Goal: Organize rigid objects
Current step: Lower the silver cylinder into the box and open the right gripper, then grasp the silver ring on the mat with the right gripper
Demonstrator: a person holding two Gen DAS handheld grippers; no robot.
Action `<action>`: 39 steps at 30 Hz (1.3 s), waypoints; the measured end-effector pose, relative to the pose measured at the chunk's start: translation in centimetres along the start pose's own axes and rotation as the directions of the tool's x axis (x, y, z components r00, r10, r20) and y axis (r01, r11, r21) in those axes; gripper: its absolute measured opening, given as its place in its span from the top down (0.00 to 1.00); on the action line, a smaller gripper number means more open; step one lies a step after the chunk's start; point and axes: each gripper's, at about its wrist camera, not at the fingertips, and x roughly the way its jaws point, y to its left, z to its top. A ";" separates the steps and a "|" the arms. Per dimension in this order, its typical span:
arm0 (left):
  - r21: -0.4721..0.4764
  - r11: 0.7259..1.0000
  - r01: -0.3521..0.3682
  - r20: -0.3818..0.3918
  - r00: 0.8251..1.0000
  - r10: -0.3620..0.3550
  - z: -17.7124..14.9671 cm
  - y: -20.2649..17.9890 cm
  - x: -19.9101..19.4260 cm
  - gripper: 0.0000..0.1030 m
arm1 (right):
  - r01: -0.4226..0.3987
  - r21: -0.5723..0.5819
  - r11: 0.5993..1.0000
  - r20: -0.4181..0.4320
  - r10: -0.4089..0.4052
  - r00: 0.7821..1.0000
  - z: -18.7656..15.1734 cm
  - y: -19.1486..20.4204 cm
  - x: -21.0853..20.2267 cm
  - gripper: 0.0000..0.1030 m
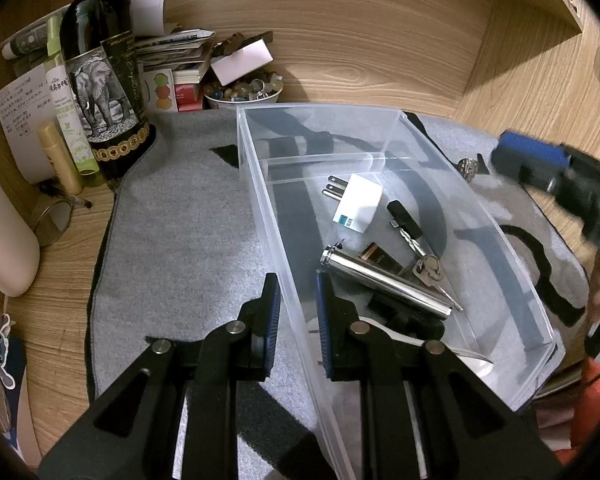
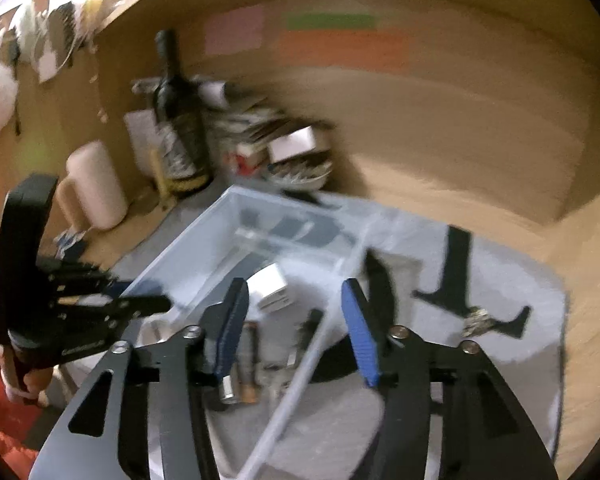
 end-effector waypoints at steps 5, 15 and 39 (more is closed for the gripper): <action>-0.001 1.000 0.001 0.001 1.000 -0.001 0.0 0.0 0.0 0.84 | 0.085 0.079 0.993 0.059 -0.090 0.994 0.9 -3.4 -1.9 0.40; -0.001 1.000 0.000 0.000 1.000 0.000 0.0 0.0 0.0 0.84 | 0.256 0.189 0.948 -0.008 -0.260 0.966 1.1 -10.4 -1.3 0.40; -0.007 1.000 0.000 -0.016 1.000 0.000 -0.1 0.0 0.5 0.84 | 0.283 0.299 0.911 -0.267 -0.205 0.942 -4.9 -16.1 8.6 0.70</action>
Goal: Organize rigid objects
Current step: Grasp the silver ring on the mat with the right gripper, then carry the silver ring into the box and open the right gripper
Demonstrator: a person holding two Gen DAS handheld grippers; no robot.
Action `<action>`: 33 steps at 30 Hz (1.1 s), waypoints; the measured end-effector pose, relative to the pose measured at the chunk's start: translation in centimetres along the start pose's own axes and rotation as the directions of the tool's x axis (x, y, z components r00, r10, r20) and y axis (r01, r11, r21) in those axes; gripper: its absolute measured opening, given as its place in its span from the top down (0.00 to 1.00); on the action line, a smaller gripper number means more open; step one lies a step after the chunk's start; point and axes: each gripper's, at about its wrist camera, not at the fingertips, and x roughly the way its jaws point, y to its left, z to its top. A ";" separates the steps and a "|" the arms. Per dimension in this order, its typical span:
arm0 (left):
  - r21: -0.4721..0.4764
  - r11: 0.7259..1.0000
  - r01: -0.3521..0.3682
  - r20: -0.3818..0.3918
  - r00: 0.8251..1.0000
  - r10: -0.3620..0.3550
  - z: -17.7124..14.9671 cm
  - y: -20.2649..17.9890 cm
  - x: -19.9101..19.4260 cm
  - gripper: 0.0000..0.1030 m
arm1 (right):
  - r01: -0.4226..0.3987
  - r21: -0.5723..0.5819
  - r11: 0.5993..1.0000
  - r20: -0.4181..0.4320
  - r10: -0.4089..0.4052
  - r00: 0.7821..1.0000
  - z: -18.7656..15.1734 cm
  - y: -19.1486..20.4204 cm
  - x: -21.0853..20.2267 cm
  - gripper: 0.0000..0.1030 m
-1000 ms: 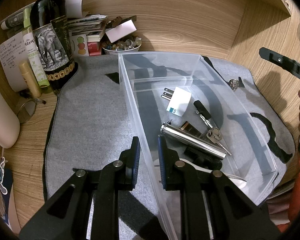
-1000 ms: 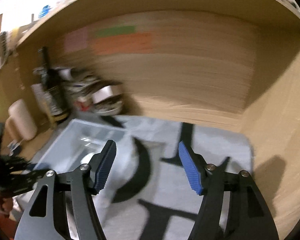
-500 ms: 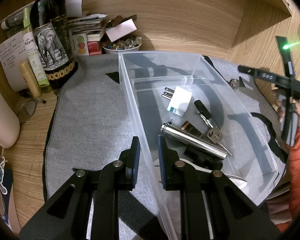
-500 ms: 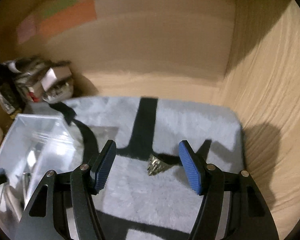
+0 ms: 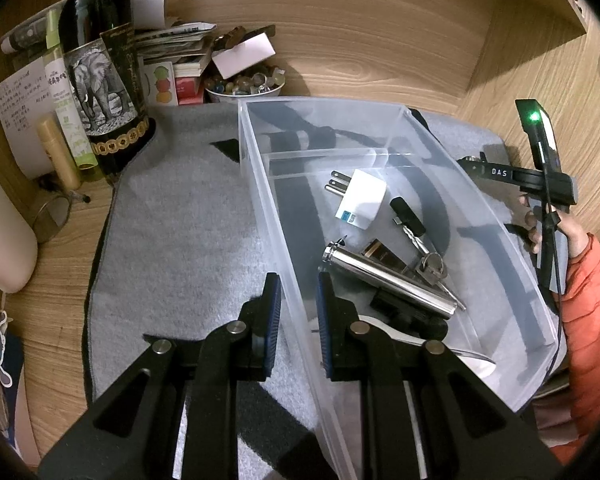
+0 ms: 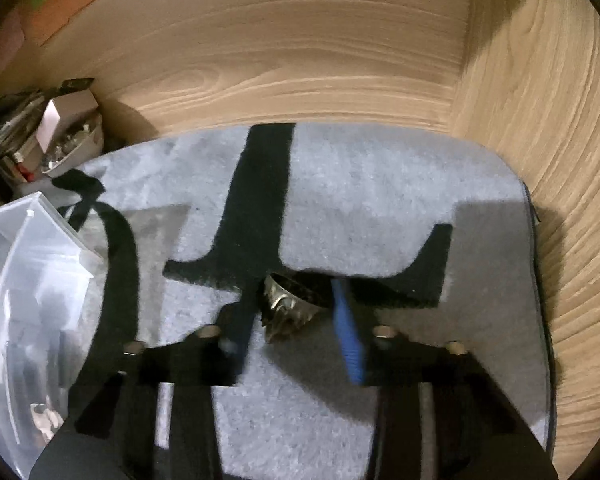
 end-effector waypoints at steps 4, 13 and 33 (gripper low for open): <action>0.000 1.000 0.001 0.000 1.000 -0.001 0.0 0.1 0.0 0.84 | -0.008 -0.021 1.000 0.012 0.008 1.000 -0.3 0.5 -0.4 0.70; -0.001 1.000 0.002 0.000 1.000 -0.002 0.0 0.1 0.0 0.84 | -0.033 -0.082 0.996 0.090 0.041 0.995 0.3 2.0 -4.4 0.70; 0.001 1.000 0.000 0.000 1.000 0.000 0.0 0.1 0.0 0.84 | -0.114 -0.312 0.943 0.312 0.215 0.925 0.0 10.5 -14.8 0.70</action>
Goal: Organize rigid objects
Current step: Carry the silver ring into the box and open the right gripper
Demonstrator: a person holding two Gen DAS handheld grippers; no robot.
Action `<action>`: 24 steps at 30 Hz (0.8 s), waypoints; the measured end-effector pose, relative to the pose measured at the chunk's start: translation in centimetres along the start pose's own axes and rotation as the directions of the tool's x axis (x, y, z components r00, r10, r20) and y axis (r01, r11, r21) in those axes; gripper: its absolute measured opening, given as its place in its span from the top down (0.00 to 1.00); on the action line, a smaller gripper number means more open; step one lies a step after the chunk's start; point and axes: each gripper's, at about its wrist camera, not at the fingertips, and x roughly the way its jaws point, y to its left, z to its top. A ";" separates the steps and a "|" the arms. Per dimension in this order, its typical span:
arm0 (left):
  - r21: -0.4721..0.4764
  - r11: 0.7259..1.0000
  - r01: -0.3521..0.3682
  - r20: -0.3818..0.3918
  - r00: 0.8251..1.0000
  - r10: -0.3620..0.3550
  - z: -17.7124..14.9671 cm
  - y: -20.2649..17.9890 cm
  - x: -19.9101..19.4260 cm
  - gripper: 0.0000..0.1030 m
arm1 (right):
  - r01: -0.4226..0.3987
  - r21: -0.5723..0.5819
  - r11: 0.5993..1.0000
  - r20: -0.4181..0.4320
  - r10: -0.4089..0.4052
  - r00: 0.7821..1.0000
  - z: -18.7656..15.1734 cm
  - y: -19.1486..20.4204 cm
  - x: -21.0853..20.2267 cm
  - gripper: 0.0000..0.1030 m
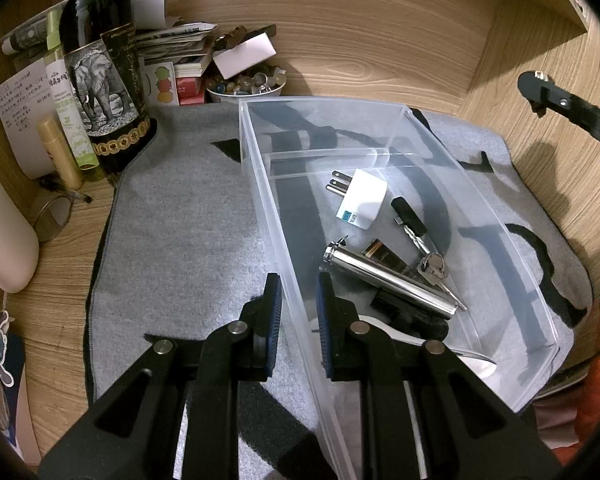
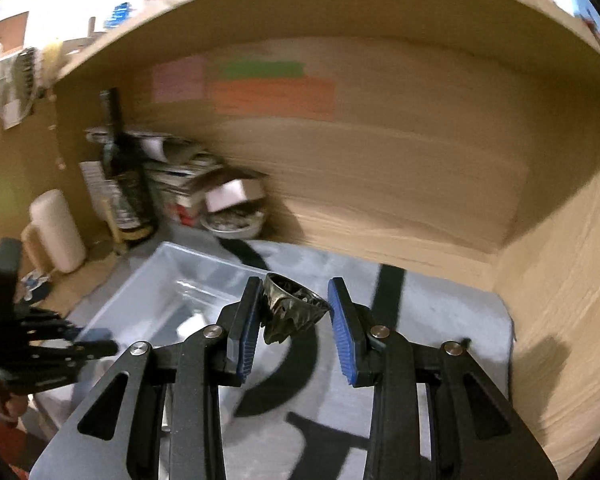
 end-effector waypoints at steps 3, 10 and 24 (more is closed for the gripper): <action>-0.001 1.000 0.000 0.000 1.000 0.000 0.0 0.0 0.0 0.84 | -0.037 -0.029 0.999 -0.003 0.037 0.999 -0.2 1.6 -0.1 0.70; 0.000 1.000 -0.001 0.000 1.000 0.001 0.0 0.0 0.0 0.84 | -0.122 -0.105 0.987 -0.094 0.112 0.989 -2.1 5.4 2.0 0.70; 0.000 1.000 -0.001 0.001 1.000 0.001 0.0 0.0 0.0 0.84 | -0.161 -0.107 0.981 -0.258 0.129 0.958 -5.1 6.8 6.0 0.70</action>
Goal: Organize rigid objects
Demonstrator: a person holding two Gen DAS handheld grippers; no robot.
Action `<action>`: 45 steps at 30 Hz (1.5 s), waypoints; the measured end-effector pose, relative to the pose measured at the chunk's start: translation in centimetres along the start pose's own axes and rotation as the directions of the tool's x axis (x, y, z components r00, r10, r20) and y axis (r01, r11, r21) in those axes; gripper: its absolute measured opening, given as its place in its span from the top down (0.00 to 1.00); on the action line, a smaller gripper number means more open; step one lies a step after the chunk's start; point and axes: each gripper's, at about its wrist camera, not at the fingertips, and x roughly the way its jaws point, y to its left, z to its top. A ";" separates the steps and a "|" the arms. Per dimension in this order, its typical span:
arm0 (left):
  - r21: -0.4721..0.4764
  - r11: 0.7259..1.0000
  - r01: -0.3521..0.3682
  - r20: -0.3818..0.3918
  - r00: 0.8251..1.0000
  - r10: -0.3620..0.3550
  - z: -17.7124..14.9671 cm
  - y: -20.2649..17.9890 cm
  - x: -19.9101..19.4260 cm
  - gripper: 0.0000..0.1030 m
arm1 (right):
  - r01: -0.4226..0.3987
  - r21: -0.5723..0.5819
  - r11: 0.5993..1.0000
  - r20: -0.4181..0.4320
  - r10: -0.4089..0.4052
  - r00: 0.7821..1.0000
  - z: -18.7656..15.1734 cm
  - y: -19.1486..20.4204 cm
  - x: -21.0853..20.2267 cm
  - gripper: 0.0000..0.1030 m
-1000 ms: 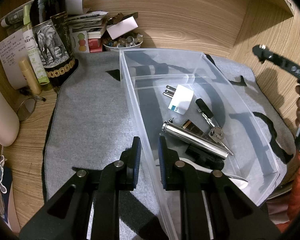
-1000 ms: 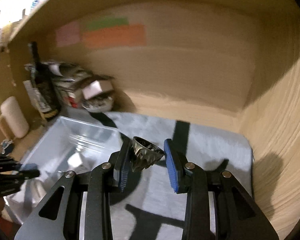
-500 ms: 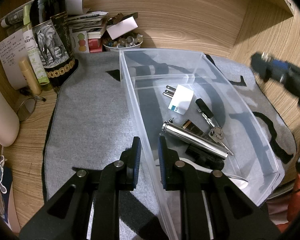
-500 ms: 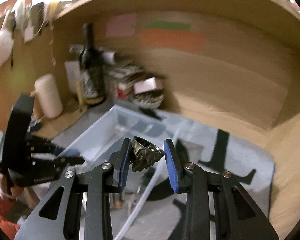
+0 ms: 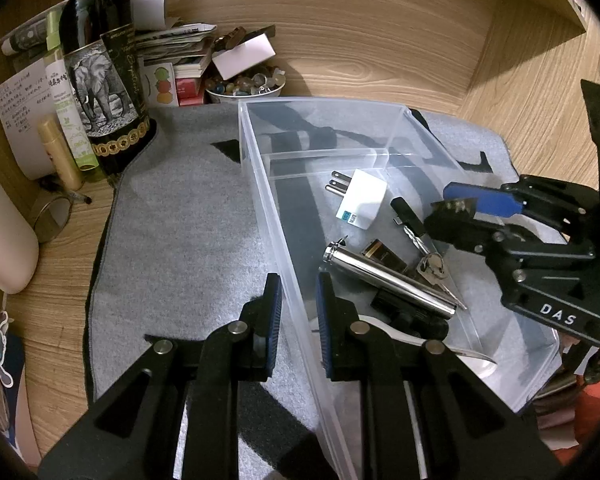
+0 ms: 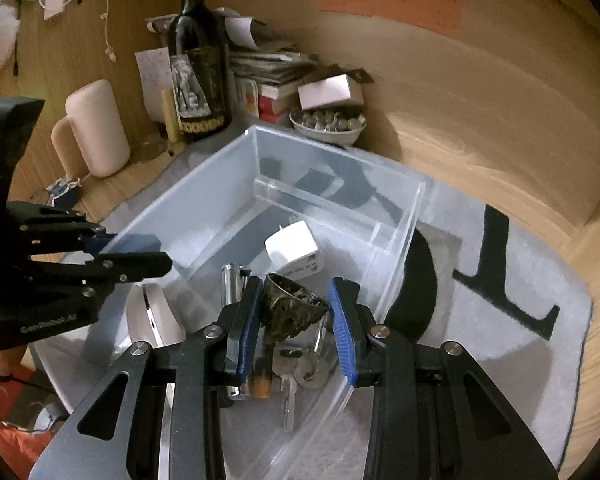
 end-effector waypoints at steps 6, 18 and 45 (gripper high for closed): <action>0.000 1.000 -0.001 0.000 1.000 0.001 0.0 0.0 0.0 0.84 | 0.007 -0.004 1.000 -0.008 -0.007 1.000 0.1 0.2 0.1 0.70; 0.012 0.999 -0.048 0.038 0.998 0.048 0.4 0.0 -1.2 0.84 | 0.018 0.029 0.999 0.076 -0.020 0.997 0.0 -0.3 -2.7 0.40; 0.080 0.996 -0.027 0.448 0.894 -0.012 -1.0 -8.5 -14.1 0.14 | 0.157 0.264 0.952 0.443 -0.264 0.857 -5.6 -1.8 -18.0 0.00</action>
